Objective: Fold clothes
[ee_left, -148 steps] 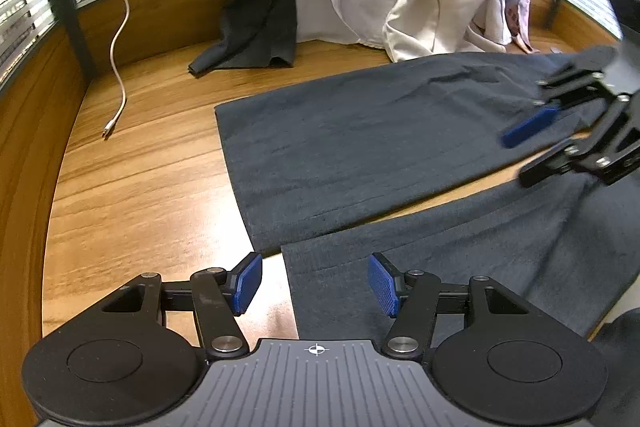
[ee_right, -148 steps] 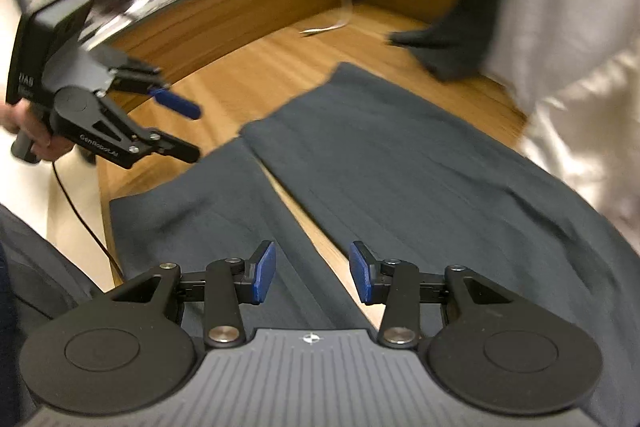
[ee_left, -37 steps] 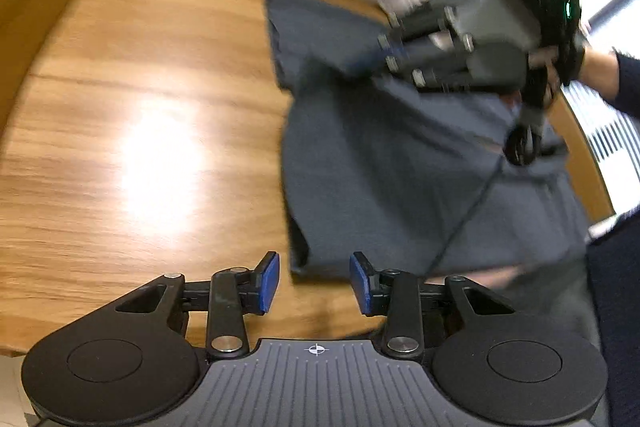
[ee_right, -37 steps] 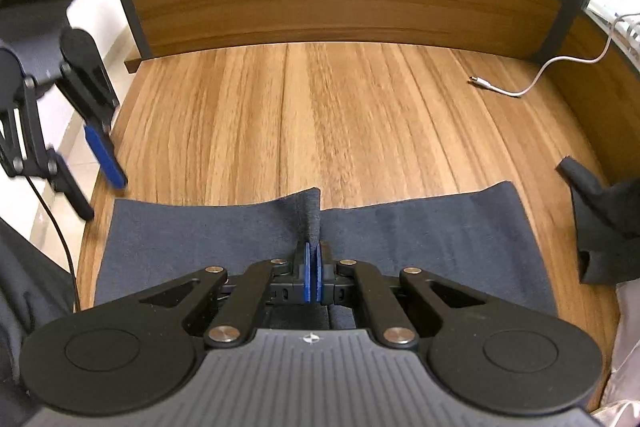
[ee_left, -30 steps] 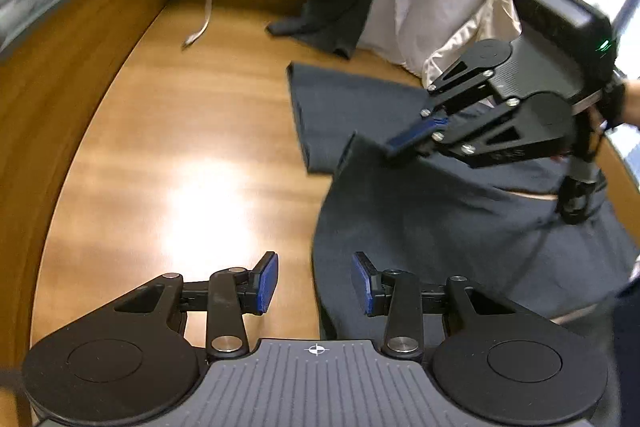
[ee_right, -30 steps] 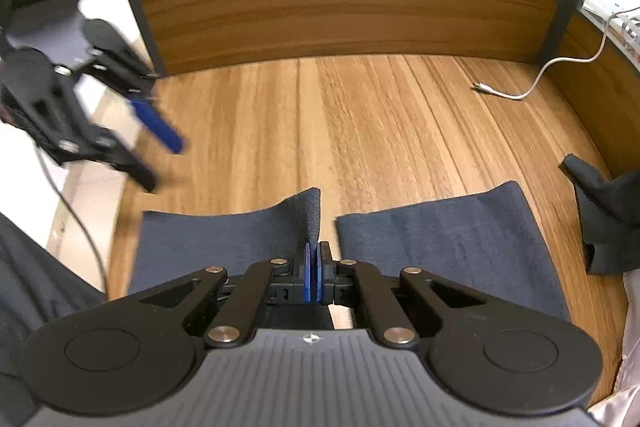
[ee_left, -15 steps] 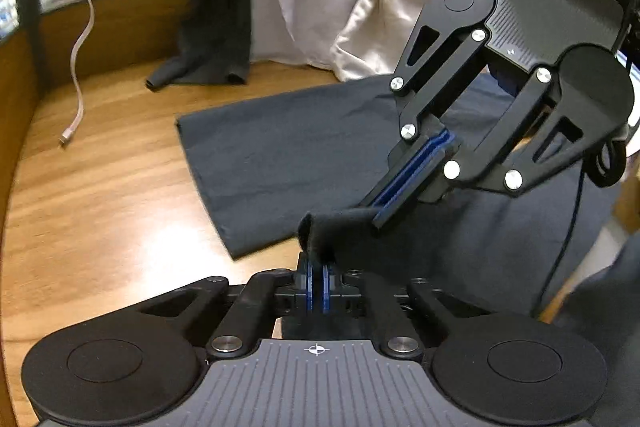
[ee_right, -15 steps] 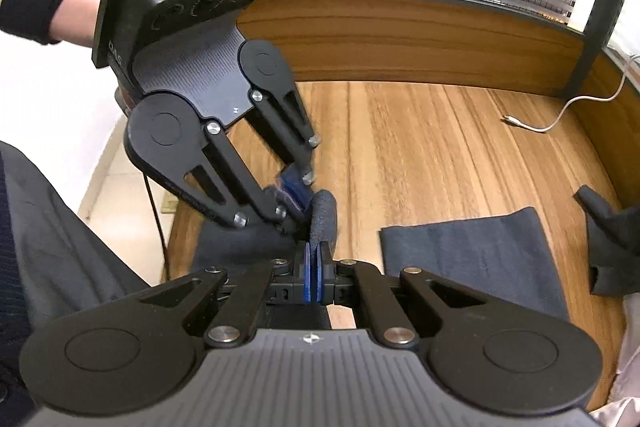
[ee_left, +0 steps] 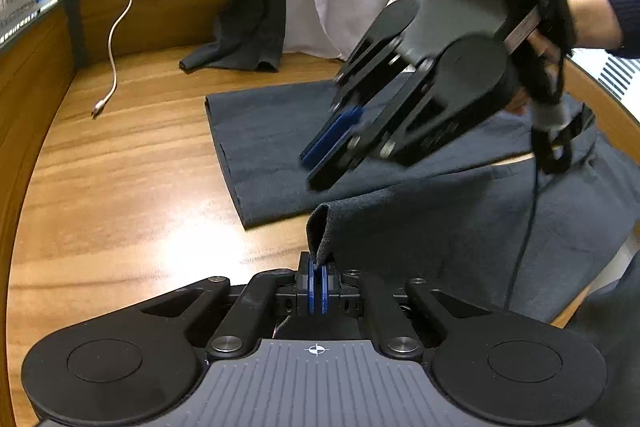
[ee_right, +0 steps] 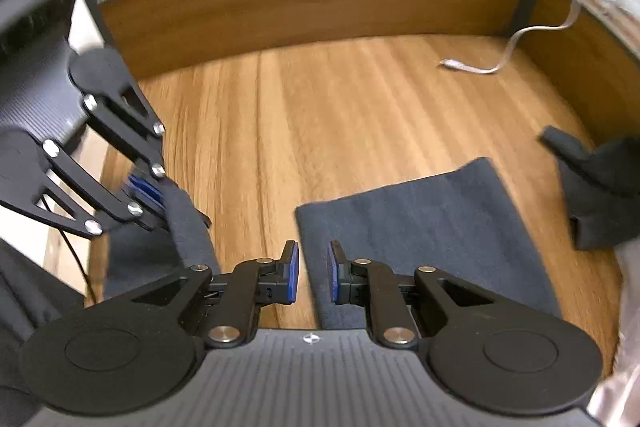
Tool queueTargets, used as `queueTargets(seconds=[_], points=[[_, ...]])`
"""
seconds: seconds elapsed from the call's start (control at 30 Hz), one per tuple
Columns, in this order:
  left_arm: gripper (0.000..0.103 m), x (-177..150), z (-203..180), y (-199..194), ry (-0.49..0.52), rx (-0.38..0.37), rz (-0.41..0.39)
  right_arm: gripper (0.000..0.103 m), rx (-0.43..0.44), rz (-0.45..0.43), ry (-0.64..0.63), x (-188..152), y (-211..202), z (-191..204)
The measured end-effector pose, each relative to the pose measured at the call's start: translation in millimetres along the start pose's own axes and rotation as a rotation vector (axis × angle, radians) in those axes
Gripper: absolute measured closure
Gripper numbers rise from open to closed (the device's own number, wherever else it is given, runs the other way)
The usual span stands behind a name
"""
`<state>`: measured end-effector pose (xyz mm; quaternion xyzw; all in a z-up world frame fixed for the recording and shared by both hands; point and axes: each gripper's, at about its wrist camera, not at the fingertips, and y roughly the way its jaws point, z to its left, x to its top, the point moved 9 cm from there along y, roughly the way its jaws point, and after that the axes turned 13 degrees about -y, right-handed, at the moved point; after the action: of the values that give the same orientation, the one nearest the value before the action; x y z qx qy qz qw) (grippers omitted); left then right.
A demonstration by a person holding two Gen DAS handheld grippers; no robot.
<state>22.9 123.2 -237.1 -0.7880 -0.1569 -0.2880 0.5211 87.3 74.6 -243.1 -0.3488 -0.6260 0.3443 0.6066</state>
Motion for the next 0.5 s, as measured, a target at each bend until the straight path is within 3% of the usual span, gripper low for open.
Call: queueTargets(seconds=[0.13,0.27,0.4,0.5], points=[[0.097,-3.5,-1.6,-2.6,0.000,0.008,-0.001,0.084,-0.008,0.027,-0.085,5.0,20.5,7.5],[0.097,-5.6,-0.6,-1.7,-0.012,0.011,0.005,0.073,-0.021,0.044,-0.125,9.2,33.2,8.5],[0.097,-5.7,1.8,-0.9,-0.035,0.017,-0.005,0.073,-0.030,0.054,-0.147,8.6,40.7,5.9],[0.097,-5.8,2.4,0.3,-0.038,0.026,-0.012,0.079,-0.045,0.056,-0.170,8.6,42.2,4.6]])
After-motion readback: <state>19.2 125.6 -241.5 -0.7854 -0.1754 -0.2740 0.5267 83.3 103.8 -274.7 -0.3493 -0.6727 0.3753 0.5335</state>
